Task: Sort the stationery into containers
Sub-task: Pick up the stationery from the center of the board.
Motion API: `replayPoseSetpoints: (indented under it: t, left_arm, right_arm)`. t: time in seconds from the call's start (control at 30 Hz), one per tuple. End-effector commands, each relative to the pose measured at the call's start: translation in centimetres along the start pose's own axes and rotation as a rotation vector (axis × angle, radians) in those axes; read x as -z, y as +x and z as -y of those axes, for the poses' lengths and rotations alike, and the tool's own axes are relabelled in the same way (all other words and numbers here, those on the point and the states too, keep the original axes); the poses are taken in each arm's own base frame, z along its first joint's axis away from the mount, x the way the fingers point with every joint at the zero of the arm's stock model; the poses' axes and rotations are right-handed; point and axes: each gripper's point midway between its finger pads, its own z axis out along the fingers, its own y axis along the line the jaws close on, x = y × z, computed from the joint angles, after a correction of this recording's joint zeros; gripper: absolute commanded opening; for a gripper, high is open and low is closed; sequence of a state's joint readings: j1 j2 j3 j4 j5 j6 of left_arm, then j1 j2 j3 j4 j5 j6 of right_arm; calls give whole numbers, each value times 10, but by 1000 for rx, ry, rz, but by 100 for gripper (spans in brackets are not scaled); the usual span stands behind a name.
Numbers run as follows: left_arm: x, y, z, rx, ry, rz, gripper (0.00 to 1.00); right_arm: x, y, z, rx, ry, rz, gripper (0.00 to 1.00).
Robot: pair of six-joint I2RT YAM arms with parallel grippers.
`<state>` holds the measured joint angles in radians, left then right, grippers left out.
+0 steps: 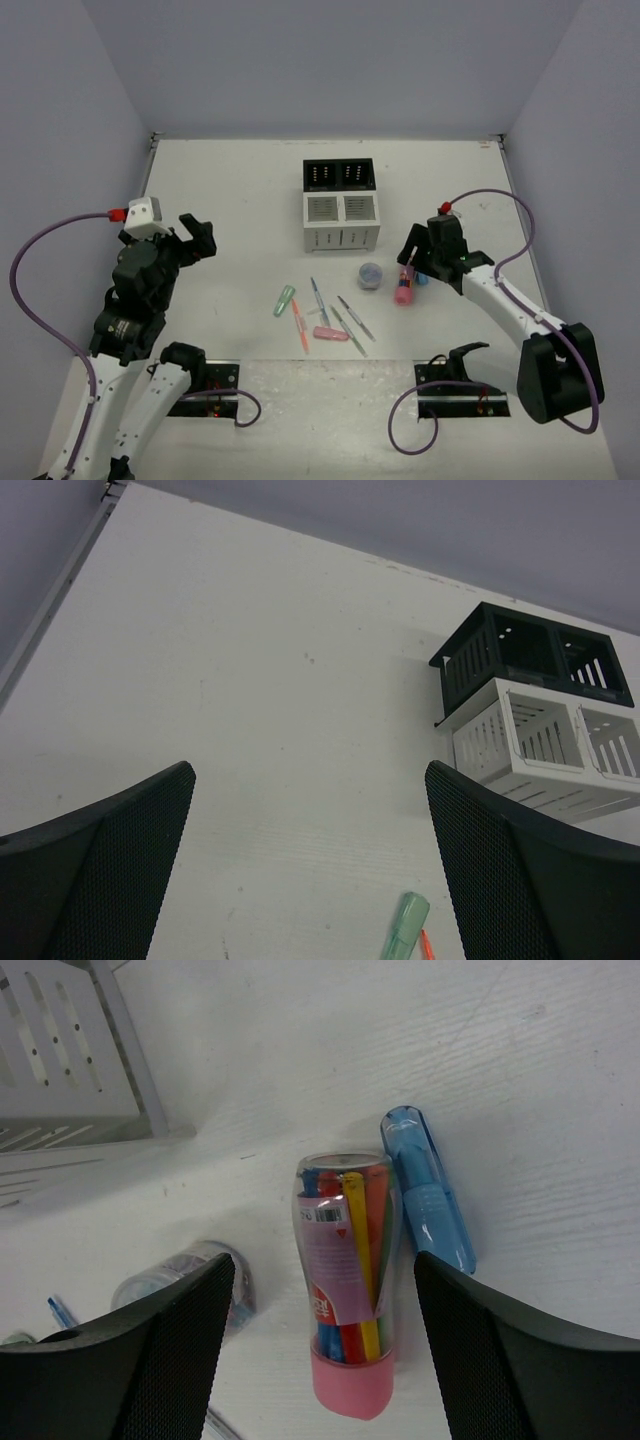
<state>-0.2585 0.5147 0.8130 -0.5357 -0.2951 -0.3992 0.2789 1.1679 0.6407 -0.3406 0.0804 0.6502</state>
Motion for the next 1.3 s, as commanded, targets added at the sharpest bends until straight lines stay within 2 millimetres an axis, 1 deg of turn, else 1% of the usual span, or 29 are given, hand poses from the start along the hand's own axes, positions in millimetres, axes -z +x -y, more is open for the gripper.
replayPoseSetpoints:
  t: [0.0,0.13,0.23,0.33,0.37,0.43,0.5,0.57,0.7,0.8,0.93,1.07,1.1,1.13,1.17,1.2,1.23,1.27]
  left_arm:
    - [-1,-5,7,-16,35,27,100]
    - [3,-8,8,-12,47,39,100]
    - [6,-9,8,-9,52,47,100]
    - [10,-13,9,-3,60,65,100]
    - [11,-14,9,-4,61,68,100]
    - [11,-15,5,0,44,78,100]
    - [11,-16,1,2,22,81,100]
    - [12,-16,2,2,21,79,100]
    - [15,-16,4,3,31,83,100]
    - [17,-17,2,6,23,93,100]
    - [17,-16,1,6,15,89,100]
    - [18,-17,0,9,10,91,100]
    - [18,-17,-1,10,8,95,100]
    - [19,-18,-2,12,5,98,100]
    - [19,-18,-2,14,1,99,100]
    - [19,-18,-3,14,-4,99,100]
    - [19,-18,-3,14,-6,99,100]
    - [18,-17,-3,14,-7,96,100]
  right_arm:
    - [-9,2,-12,-38,-40,2,73]
    - [-16,13,-4,-64,-17,-14,73]
    - [-13,15,-6,-69,-16,-26,73]
    - [-11,18,-3,-63,13,-53,73]
    - [-14,23,1,-56,40,-79,73]
    - [-16,23,0,-45,79,-110,74]
    - [-18,28,4,-26,129,-154,76]
    - [-16,34,14,8,226,-195,77]
    - [-17,37,19,64,324,-207,77]
    - [-23,47,24,67,377,-268,75]
    - [-26,55,15,64,344,-315,59]
    - [-27,56,12,81,330,-323,46]
    - [-27,58,14,92,340,-341,41]
    - [-27,56,12,101,335,-343,35]
    - [-27,57,12,104,334,-347,26]
    - [-27,58,12,108,328,-350,20]
    - [-26,57,11,105,321,-343,6]
    - [-25,56,11,102,314,-335,0]
